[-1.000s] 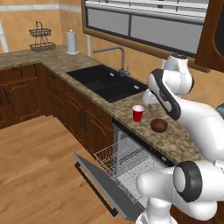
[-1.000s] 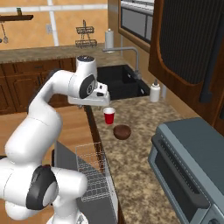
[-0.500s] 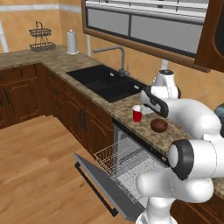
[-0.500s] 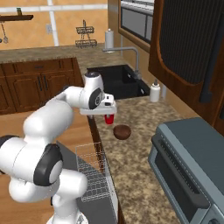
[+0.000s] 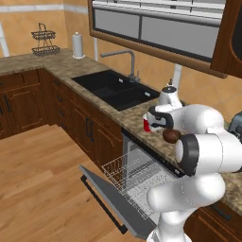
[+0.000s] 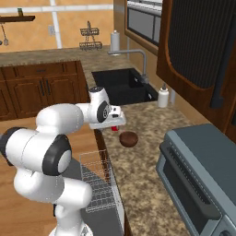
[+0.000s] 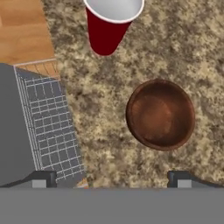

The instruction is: Pick up the cup and bowl from the counter, place them in the dishwasher, and close the dishwasher door.

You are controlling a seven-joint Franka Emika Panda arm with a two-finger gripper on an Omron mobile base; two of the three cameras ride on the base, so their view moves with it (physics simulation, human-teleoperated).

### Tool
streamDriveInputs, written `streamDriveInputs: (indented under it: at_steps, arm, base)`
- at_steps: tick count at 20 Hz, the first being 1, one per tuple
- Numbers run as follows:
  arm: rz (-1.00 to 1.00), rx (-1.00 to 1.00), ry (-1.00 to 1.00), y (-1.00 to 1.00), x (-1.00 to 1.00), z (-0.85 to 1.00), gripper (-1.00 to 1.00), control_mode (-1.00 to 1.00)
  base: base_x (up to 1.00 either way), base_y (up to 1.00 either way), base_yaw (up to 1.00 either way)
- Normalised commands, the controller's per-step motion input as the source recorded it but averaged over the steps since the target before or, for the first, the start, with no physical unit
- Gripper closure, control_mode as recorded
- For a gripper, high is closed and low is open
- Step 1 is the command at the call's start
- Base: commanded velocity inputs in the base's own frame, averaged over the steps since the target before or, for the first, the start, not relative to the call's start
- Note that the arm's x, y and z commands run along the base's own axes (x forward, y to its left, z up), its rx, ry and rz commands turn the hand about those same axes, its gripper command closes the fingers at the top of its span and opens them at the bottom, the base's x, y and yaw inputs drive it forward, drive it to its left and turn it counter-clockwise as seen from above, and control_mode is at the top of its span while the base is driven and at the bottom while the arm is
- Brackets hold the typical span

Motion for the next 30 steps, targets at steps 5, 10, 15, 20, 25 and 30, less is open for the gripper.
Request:
streamDriveInputs:
  at_steps: [5, 10, 15, 20, 25, 30]
  arm:
    - [0.01, 0.00, 0.02, -0.44, 0.22, -0.27, -1.00, -1.00]
    - [0.04, 0.00, 0.01, -0.27, 0.11, -0.35, -1.00, -1.00]
    - [0.05, 0.00, 0.00, -0.13, 0.03, -0.35, -1.00, -1.00]
    - [0.08, 0.00, 0.00, -0.01, 0.00, -0.35, -1.00, -1.00]
    - [0.09, 0.00, 0.00, 0.00, 0.03, -0.37, -1.00, -1.00]
    - [0.09, 0.00, 0.00, 0.00, 0.36, -0.24, -1.00, -1.00]
  base:
    - [0.00, 0.00, 0.00]
    - [0.00, 0.00, 0.00]
    - [0.00, 0.00, 0.00]
    - [0.00, 0.00, 0.00]
    - [0.00, 0.00, 0.00]
    - [0.00, 0.00, 0.00]
